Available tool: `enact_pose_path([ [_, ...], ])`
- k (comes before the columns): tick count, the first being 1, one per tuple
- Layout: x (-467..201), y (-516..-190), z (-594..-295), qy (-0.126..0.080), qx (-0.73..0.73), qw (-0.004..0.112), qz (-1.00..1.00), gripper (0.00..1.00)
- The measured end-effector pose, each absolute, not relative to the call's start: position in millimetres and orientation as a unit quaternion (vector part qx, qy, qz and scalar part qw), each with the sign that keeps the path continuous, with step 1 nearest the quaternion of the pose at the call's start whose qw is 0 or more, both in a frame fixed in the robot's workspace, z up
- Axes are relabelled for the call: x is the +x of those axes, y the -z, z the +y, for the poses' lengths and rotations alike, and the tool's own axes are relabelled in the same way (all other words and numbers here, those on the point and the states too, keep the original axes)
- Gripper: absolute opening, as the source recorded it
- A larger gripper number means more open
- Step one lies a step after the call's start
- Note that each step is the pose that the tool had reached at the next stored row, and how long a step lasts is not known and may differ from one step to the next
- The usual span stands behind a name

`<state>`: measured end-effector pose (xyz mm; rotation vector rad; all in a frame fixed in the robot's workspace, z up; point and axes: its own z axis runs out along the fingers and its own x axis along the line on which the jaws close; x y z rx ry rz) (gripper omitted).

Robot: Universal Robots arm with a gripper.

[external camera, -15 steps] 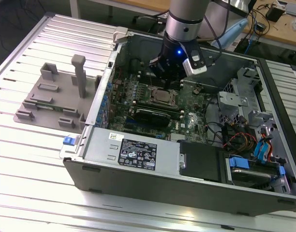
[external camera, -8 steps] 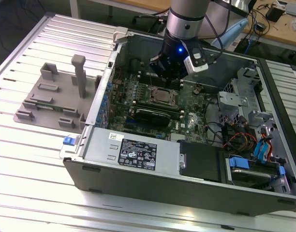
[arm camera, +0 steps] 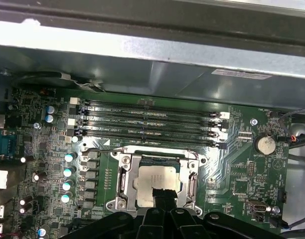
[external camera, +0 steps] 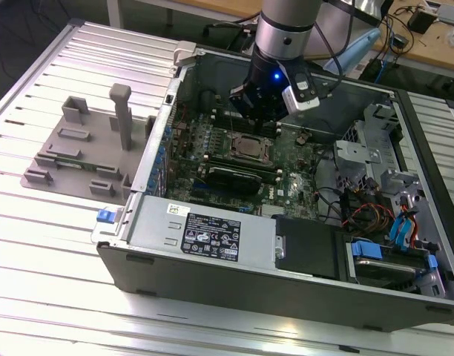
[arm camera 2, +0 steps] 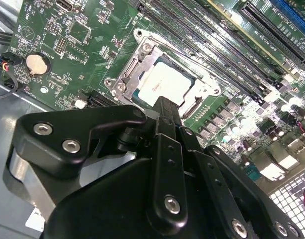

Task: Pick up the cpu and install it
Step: 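Install the first cpu locking lever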

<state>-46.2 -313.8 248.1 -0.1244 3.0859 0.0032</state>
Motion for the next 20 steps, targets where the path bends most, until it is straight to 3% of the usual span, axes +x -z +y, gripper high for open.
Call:
enact_pose_path([
  [1,-46,-248,-314,-0.001,-0.04,0.027,0.999,0.11],
  [3,-40,-248,-314,-0.002,-0.04,0.01,0.999,0.11],
  [20,-94,-248,-306,-0.002,-0.04,0.01,0.999,0.11],
])
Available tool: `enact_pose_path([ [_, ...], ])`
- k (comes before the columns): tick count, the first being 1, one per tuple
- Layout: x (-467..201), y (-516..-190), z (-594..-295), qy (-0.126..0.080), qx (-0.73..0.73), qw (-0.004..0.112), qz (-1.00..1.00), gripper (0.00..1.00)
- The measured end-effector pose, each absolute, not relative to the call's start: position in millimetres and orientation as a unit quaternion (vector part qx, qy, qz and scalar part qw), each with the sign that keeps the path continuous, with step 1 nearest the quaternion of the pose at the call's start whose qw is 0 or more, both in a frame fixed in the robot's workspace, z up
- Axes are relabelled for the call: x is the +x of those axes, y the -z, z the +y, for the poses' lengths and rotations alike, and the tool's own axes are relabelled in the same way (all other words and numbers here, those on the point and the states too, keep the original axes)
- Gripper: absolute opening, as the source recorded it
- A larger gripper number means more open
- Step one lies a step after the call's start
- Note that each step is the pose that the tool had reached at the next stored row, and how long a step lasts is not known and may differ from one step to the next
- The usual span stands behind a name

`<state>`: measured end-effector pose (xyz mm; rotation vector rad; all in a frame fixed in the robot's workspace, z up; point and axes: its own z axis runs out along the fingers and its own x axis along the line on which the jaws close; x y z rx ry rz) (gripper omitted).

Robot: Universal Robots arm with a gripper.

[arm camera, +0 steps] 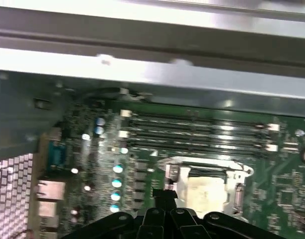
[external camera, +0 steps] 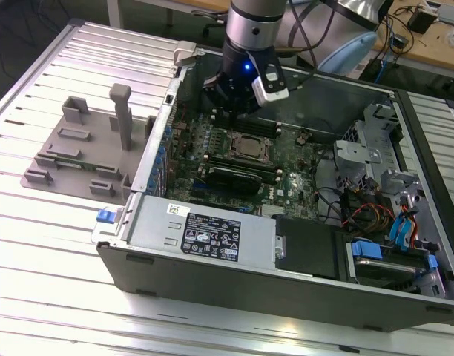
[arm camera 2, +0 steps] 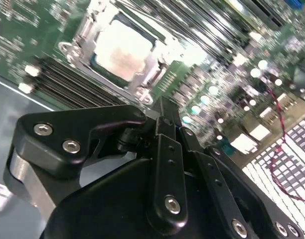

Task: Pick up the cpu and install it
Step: 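Install the first cpu locking lever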

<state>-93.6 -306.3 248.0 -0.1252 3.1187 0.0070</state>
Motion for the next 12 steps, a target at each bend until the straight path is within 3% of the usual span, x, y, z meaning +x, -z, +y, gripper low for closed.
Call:
enact_pose_path([
  [7,-109,-248,-305,-0.004,-0.04,0.01,0.999,0.11],
  [10,-110,-248,-305,-0.016,-0.04,0.012,0.999,0.11],
  [12,-112,-248,-305,-0.034,-0.04,0.015,0.999,0.11],
])
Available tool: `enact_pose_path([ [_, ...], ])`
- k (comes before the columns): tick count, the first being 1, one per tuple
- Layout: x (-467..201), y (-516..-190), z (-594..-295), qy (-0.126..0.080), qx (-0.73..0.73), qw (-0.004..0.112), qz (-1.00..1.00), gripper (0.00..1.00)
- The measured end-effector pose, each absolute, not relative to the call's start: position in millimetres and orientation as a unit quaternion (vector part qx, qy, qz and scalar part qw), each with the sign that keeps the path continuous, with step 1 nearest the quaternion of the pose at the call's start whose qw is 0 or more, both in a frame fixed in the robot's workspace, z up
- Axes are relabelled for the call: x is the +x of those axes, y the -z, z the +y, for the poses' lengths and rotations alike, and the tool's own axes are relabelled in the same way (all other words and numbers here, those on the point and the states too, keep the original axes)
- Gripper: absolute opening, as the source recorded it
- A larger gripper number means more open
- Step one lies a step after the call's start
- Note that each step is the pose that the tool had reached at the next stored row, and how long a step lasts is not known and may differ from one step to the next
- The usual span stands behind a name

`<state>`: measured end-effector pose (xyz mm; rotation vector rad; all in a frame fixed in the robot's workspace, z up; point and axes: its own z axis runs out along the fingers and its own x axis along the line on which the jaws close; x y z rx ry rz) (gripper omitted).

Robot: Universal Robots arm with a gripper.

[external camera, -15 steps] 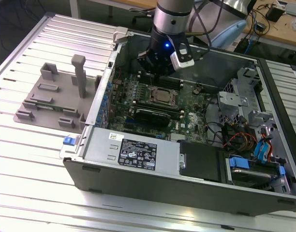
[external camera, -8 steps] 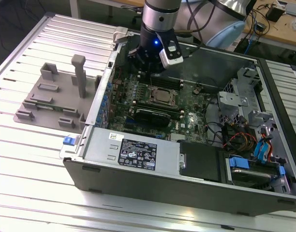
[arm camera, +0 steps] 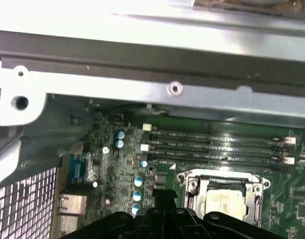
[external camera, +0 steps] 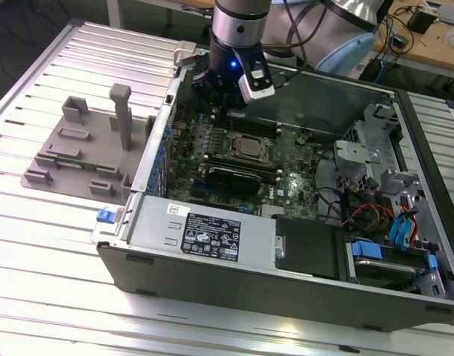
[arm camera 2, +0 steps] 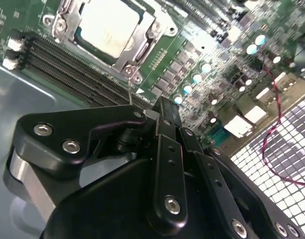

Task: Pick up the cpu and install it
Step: 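Install the first cpu locking lever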

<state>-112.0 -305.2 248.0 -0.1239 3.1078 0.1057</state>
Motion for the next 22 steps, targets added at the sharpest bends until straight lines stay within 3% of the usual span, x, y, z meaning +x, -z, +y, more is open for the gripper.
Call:
enact_pose_path([
  [7,-114,-248,-305,-0.069,-0.039,0.02,0.997,0.11],
  [22,-55,-248,-310,-0.07,-0.039,0.019,0.997,0.11],
])
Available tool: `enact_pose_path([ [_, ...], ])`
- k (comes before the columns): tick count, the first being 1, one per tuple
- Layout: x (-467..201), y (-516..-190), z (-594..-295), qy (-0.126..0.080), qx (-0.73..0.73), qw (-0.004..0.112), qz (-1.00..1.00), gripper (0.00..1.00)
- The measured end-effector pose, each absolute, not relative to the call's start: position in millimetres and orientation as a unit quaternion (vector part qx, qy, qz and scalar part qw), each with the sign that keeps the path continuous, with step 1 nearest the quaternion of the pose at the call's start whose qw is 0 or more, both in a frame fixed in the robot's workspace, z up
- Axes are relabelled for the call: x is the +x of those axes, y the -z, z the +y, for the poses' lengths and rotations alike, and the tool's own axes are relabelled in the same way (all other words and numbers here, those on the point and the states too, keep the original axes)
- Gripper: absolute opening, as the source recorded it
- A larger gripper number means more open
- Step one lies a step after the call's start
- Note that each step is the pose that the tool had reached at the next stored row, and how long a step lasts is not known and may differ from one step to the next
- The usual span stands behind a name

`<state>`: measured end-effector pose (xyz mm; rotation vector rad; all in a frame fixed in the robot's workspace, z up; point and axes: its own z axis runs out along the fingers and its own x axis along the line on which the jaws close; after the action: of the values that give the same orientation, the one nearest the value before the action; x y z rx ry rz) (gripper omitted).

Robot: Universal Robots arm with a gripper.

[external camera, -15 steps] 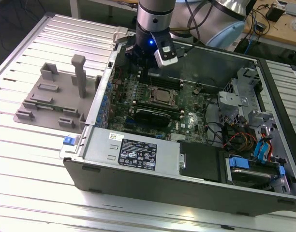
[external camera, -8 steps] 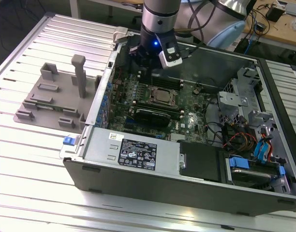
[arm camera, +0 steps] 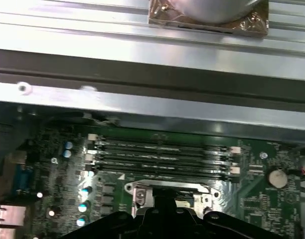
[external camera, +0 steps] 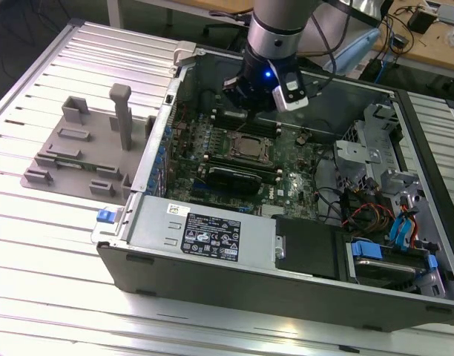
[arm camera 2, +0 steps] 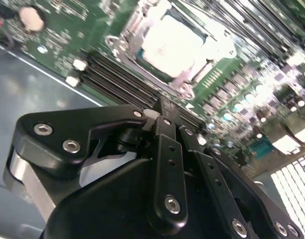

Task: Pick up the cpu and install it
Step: 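Install the first cpu locking lever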

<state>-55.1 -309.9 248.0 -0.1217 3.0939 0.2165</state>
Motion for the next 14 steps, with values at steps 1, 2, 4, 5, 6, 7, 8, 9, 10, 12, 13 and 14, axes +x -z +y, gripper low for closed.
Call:
enact_pose_path([
  [1,-52,-248,-310,-0.07,-0.039,0.019,0.997,0.11],
  [2,-49,-248,-311,-0.07,-0.039,0.019,0.997,0.11],
  [4,-46,-247,-311,-0.07,-0.039,0.019,0.997,0.11],
  [5,-46,-247,-311,-0.07,-0.039,0.019,0.997,0.11],
  [6,-46,-247,-311,-0.07,-0.039,0.019,0.997,0.11],
  [7,-46,-247,-311,-0.07,-0.039,0.019,0.997,0.11],
  [8,-46,-245,-312,-0.07,-0.039,0.019,0.997,0.11],
  [9,-46,-240,-314,-0.07,-0.039,0.019,0.997,0.11],
  [10,-46,-238,-315,-0.07,-0.039,0.019,0.997,0.11],
  [12,-46,-238,-315,-0.07,-0.039,0.019,0.997,0.11],
  [13,-46,-239,-315,-0.07,-0.039,0.019,0.997,0.11],
  [14,-46,-242,-315,-0.07,-0.039,0.019,0.997,0.11],
])
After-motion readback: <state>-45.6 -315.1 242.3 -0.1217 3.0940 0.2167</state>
